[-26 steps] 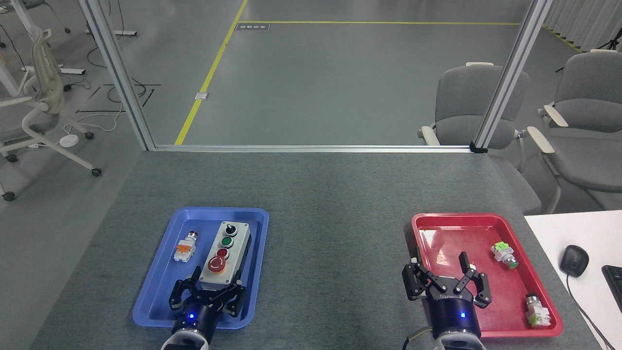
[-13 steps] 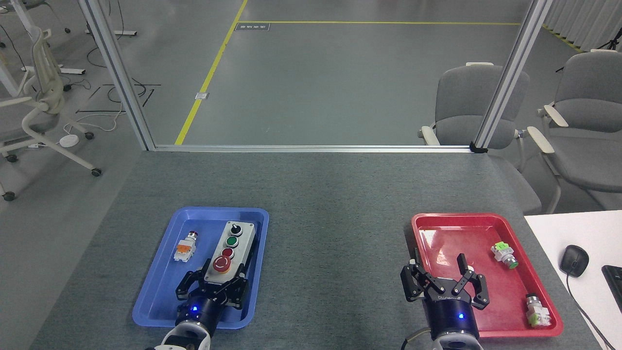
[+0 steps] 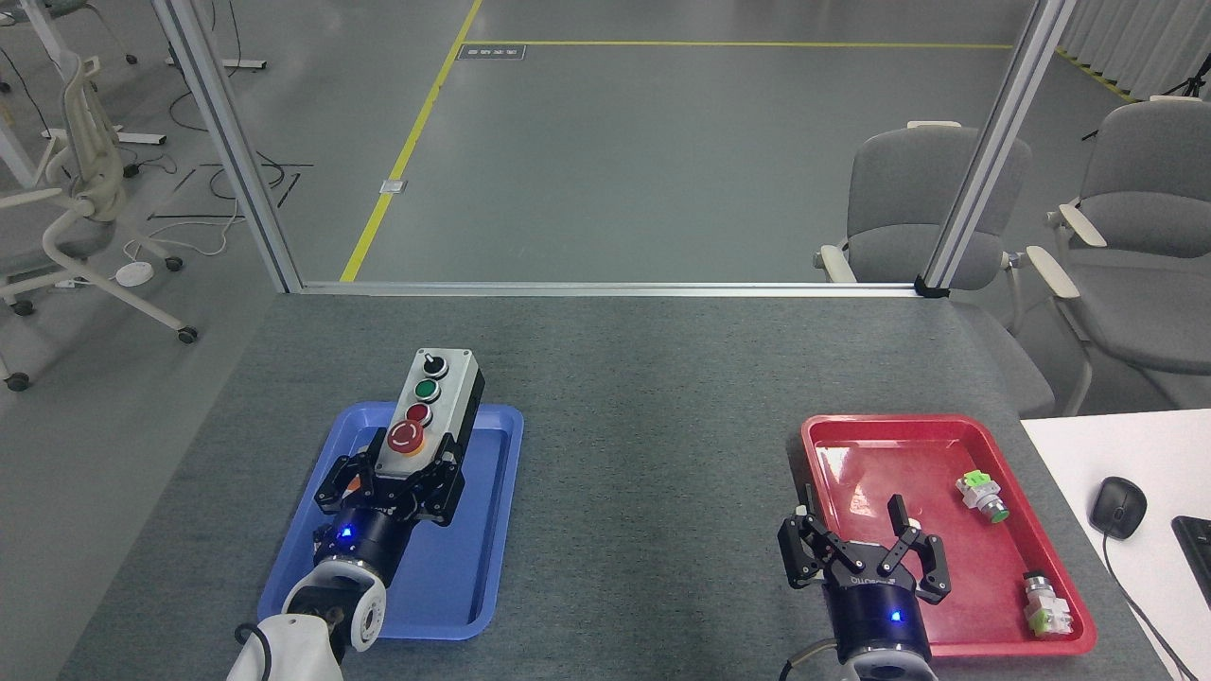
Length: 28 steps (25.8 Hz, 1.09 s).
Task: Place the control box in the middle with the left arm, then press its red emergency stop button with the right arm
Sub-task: 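Lift the control box and carry it to the table middle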
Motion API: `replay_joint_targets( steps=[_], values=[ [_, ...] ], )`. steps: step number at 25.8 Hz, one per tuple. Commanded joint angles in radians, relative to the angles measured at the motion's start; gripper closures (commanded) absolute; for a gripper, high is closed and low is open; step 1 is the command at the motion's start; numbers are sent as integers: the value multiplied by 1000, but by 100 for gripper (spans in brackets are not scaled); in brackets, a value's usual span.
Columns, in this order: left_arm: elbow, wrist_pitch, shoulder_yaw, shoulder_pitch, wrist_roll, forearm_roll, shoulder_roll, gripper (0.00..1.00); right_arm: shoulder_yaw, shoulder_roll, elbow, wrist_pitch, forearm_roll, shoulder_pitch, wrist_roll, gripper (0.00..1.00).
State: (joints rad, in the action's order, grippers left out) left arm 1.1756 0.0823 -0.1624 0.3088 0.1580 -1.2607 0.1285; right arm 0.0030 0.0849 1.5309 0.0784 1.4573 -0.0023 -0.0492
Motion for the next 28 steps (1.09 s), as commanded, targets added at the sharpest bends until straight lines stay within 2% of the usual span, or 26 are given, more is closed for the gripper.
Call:
replay_joint_targets(
  steps=[1, 6, 9, 12, 14, 17, 25, 26, 28],
  values=[
    [59, 2, -77, -2, -15, -2, -29, 100, 0, 1, 0, 0, 0, 4, 0, 3],
    [55, -52, -253, 4, -17, -31, -109, 100, 0, 3, 0, 0, 0, 5, -1, 3],
    [-10, -96, -339, 13, -17, -129, -175, 100, 0, 1, 0, -5, 0, 5, -1, 3],
    [-117, -110, -355, 27, -17, -229, -259, 100, -1, 4, 0, -5, 0, 5, -1, 3],
    [-183, -118, -367, 38, -17, -244, -268, 100, -1, 6, 0, -5, -2, 8, -1, 3],
    [-240, -165, -451, 62, -17, -233, -268, 100, -1, 7, 2, -5, -1, 15, -1, 3],
    [-266, -190, -486, 70, -17, -226, -268, 100, 2, 7, 2, -6, -2, 21, -1, 3],
    [-266, -191, -486, 70, -17, -226, -267, 97, 3, 6, 2, -6, -2, 21, -1, 3],
    [-264, -202, -486, 70, -15, -226, -267, 70, 3, 6, 0, -6, -2, 21, -1, 3]
  ],
)
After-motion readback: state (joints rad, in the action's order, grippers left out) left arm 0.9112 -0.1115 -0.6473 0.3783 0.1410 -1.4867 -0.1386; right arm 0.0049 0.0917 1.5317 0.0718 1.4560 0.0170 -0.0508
